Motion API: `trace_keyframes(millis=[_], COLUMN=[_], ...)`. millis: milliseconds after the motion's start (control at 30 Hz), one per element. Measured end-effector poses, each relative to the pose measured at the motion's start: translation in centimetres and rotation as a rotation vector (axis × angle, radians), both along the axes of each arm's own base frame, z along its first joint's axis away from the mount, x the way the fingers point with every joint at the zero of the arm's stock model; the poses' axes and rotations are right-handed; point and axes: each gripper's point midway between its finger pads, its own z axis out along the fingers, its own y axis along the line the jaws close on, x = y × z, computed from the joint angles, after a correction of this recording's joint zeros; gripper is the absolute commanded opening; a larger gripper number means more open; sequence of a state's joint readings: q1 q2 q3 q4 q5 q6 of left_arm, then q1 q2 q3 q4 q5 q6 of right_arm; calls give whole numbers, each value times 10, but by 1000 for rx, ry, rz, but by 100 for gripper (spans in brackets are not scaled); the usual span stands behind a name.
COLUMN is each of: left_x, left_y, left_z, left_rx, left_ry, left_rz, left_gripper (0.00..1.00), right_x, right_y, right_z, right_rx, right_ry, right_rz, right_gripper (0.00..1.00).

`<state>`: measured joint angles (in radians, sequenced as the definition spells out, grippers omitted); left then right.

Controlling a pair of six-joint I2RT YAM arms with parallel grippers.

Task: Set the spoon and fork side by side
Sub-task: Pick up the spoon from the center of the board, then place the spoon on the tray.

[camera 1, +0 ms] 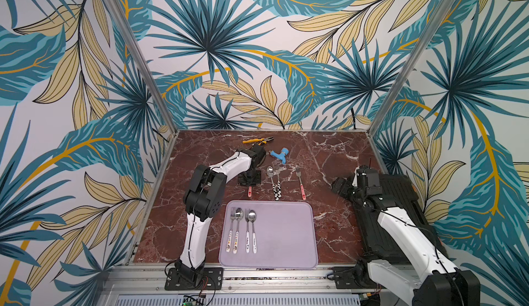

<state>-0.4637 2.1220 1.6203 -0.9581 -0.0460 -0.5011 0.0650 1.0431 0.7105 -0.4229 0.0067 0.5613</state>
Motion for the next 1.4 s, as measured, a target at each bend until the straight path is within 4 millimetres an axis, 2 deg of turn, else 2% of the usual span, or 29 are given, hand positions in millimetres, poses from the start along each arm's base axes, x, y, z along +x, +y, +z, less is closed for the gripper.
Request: trace_keyframes(millis=[133, 367, 533, 667, 900, 1000, 1300, 1400], left_x=[2, 3, -17, -50, -112, -125, -152, -168], left_y=[-2, -13, -31, -49, -63, -69, -106, -114], left_z=[18, 72, 96, 95, 72, 67, 67, 59], left_rx=[-25, -103, -135, -146, -135, -141, -194, -201], left_ry=[-36, -144, -184, -166, -91, -80, -86, -63], left_rz=[-1, -18, -64, -117, -171, -180, -235, -247], left_gripper=[4, 4, 4, 4, 5, 5, 6, 7], right_x=[-1, -1, -3, -5, -8, -8, -10, -10], right_y=[0, 1, 0, 0, 0, 0, 1, 2], right_z=[5, 11, 18, 23, 24, 24, 17, 16], right_rx=[4, 9, 12, 13, 13, 13, 21, 23], right_ry=[-17, -38, -61, -76, -76, -75, -56, -53], right_rz=[-2, -1, -3, -3, -3, -3, -1, -2], right_gripper=[100, 99, 99, 99, 99, 99, 99, 100])
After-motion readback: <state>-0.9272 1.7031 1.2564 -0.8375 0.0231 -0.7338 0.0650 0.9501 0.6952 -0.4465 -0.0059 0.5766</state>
